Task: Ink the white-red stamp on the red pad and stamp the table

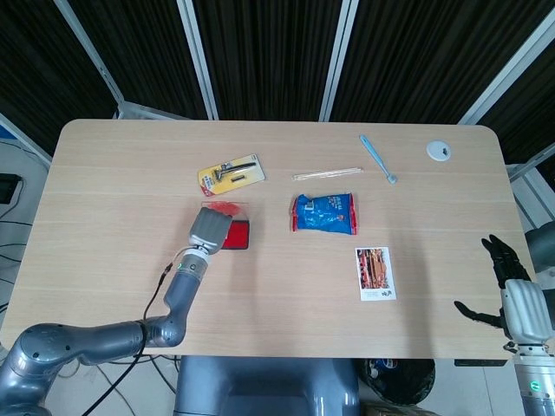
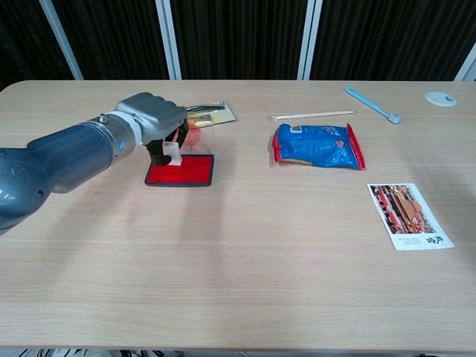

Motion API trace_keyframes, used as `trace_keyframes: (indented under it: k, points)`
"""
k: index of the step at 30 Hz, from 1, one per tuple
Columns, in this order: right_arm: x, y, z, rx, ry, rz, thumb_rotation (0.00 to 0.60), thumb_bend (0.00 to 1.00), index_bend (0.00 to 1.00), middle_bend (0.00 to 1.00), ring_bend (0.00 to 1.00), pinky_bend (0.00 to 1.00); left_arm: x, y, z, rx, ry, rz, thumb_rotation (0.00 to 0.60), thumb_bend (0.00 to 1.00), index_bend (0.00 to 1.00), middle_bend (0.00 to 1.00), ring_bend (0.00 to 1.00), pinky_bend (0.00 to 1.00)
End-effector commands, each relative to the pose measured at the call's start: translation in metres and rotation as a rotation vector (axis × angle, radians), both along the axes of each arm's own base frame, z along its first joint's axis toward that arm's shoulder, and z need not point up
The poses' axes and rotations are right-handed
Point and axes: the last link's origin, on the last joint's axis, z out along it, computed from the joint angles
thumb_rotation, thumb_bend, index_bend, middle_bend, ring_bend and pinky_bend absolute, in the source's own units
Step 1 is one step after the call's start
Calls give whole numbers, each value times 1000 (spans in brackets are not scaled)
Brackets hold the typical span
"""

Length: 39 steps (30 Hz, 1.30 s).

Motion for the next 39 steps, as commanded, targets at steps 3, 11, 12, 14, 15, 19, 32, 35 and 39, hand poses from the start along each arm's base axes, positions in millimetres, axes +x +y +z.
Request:
trace_keyframes:
  k: [3, 11, 12, 14, 15, 19, 32, 35, 39]
  points:
    - [0, 0, 0, 0, 3, 2, 600, 110, 0, 0, 0, 185, 4, -6, 18, 21, -36, -19, 600, 532, 747, 748, 513, 551]
    - [0, 0, -1, 2, 5, 4, 600, 112, 0, 0, 0, 185, -3, -20, 39, 24, -34, -28, 600, 528, 739, 744, 511, 551]
    - [0, 0, -1, 2, 5, 4, 600, 112, 0, 0, 0, 185, -5, -22, 40, 21, -25, -29, 600, 527, 739, 743, 511, 551]
    - [0, 0, -1, 2, 7, 4, 600, 112, 0, 0, 0, 185, -10, -27, 42, 16, -7, -30, 600, 527, 737, 740, 511, 551]
    - [1, 0, -1, 2, 7, 4, 600, 111, 0, 0, 0, 186, -12, -29, 43, 13, -1, -27, 600, 527, 735, 738, 511, 551]
    - [1, 0, 0, 0, 6, 5, 600, 112, 0, 0, 0, 185, -24, -37, 43, 1, 21, -9, 600, 518, 730, 732, 510, 550]
    - [1, 1, -1, 3, 6, 7, 600, 112, 0, 0, 0, 185, -48, -54, 34, -26, 52, 24, 600, 434, 711, 716, 504, 545]
    - [1, 1, -1, 5, 5, 6, 600, 112, 0, 0, 0, 185, -51, -55, 30, -32, 59, 25, 600, 429, 703, 710, 497, 541]
    - [1, 0, -1, 5, 4, 5, 600, 112, 0, 0, 0, 186, -52, -57, 26, -38, 61, 27, 600, 408, 696, 702, 492, 536]
